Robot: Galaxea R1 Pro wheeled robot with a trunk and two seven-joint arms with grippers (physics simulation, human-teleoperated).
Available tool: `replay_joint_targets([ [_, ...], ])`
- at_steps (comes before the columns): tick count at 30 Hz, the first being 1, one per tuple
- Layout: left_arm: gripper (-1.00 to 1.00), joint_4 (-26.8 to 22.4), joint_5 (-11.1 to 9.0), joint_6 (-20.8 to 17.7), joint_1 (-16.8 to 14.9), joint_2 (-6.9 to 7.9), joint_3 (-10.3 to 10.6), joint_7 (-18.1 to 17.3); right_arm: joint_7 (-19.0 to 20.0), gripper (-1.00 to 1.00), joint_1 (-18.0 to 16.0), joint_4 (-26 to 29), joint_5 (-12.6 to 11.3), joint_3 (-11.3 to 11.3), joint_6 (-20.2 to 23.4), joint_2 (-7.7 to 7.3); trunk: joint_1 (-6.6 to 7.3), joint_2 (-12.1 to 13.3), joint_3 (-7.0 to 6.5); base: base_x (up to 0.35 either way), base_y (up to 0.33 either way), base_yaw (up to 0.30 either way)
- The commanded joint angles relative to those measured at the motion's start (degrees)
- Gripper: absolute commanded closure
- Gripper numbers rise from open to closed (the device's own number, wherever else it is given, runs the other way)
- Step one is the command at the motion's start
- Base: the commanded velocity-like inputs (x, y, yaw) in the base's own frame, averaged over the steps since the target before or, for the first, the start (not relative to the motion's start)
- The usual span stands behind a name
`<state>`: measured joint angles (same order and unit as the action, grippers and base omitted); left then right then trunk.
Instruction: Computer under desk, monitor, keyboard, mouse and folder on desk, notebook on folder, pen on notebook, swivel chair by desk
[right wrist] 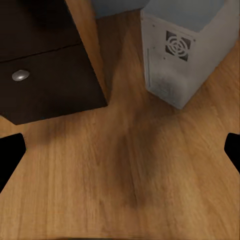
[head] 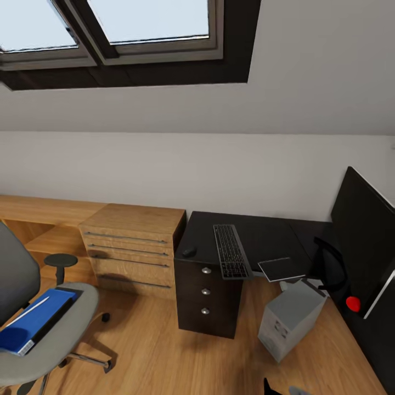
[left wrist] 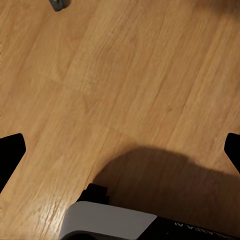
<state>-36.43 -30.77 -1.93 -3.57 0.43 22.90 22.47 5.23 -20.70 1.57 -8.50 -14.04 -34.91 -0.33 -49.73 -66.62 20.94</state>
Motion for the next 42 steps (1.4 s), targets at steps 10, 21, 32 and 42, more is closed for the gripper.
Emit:
replay_joint_targets([
  [10, -1.0, 0.0, -0.2, 2.0, 0.0, 0.0, 0.3, 0.6, 0.4, -1.0, 0.0, -0.8, 3.7, -0.2, -0.2, 1.61, 2.2, 4.0, -1.74, 0.0, 0.0, -0.021],
  [21, -1.0, 0.0, -0.2, 2.0, 0.0, 0.0, 0.3, 0.6, 0.5, -1.0, 0.0, -0.8, 3.8, -0.1, -0.2, 2.14, 4.62, 8.4, -3.5, 0.0, 0.0, -0.183],
  [32, -1.0, 0.0, -0.3, 2.0, 0.0, 0.0, 0.3, 0.6, 0.5, -1.0, 0.0, -0.8, 3.9, -0.2, -0.2, 2.84, 7.03, 12.8, -5.44, 0.0, 0.0, -0.021],
  [42, -1.0, 0.1, -0.4, 2.0, 0.0, 0.0, 0.3, 0.7, 0.5, -1.0, 0.0, -0.9, 3.8, -0.2, -0.2, 2.88, 9.23, 16.8, -7.23, 0.0, 0.0, -0.001],
])
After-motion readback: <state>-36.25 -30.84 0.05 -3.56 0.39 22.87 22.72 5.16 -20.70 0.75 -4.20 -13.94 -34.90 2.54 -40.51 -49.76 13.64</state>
